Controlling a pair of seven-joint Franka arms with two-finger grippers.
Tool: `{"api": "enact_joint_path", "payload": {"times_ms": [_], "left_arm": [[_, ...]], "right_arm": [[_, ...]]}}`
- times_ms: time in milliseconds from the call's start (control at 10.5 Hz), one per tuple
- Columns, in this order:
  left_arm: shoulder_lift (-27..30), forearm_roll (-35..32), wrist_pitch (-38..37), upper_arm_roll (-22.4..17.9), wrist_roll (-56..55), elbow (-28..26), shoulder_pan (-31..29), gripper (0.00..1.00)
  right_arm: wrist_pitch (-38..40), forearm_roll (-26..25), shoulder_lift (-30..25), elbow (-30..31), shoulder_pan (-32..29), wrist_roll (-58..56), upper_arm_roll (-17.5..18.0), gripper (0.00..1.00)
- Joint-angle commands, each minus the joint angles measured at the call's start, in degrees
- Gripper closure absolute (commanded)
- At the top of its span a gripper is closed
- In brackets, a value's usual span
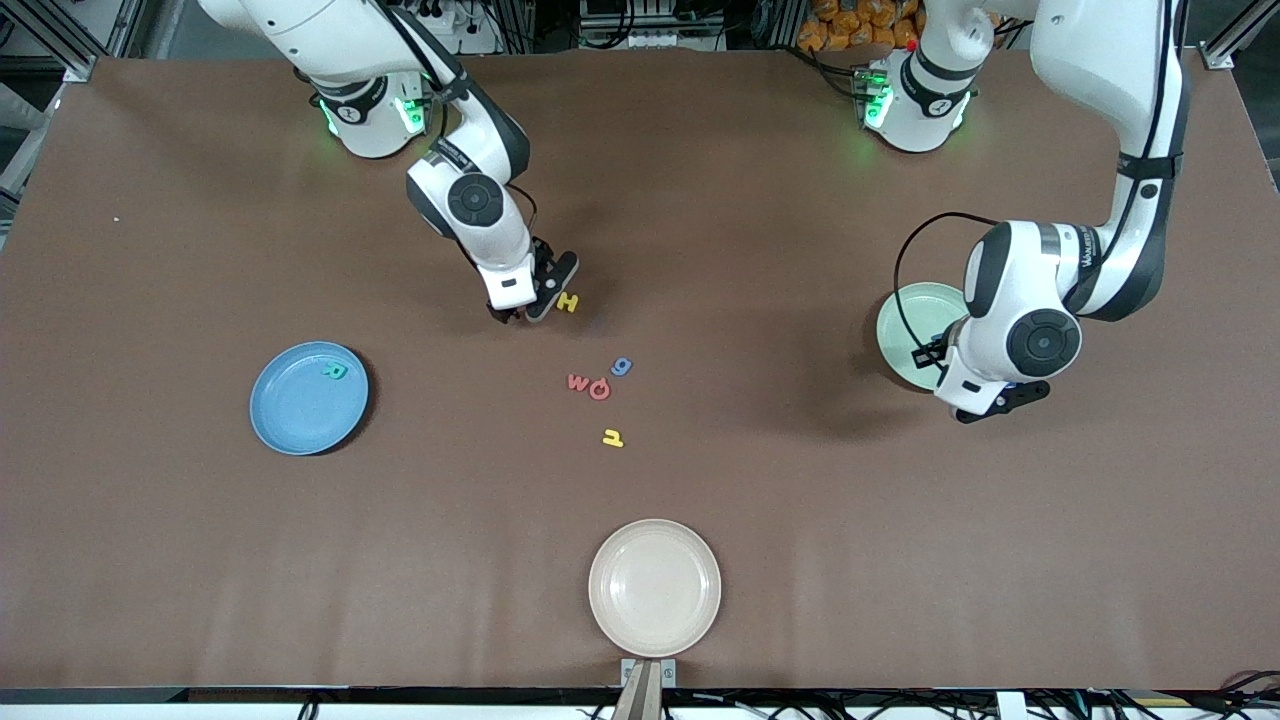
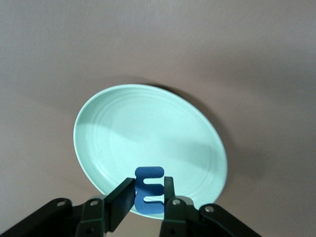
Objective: Sort uppercase to blue plate, lowercase to green plate
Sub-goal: 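Carry the E to the green plate while the right gripper reaches letters, then release the E on the green plate while the right gripper grasps W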
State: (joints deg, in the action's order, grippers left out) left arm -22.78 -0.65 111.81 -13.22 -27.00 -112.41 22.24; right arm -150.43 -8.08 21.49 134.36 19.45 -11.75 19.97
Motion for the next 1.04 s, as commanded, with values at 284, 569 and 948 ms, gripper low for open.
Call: {"api": "enact_joint_path", "payload": {"times_ms": [284, 569, 948], "left_arm": [[-3.41, 1.09, -3.18, 0.57, 3.8, -0.44, 0.78, 0.0], [-3.33, 1.09, -3.18, 1.27, 3.71, 0.26, 0.96, 0.0], [-3.32, 2.13, -2.65, 2.41, 2.66, 5.61, 1.14, 0.0]], "right_arm": [[0.14, 0.17, -0.49, 0.72, -0.64, 0.59, 0.77, 0.04], [0.05, -0.36, -0.22, 0.81, -0.82, 0.5, 0.59, 0.04], [-0.39, -0.54, 0.04, 0.72, -1.26, -1.17, -0.37, 0.04]]}}
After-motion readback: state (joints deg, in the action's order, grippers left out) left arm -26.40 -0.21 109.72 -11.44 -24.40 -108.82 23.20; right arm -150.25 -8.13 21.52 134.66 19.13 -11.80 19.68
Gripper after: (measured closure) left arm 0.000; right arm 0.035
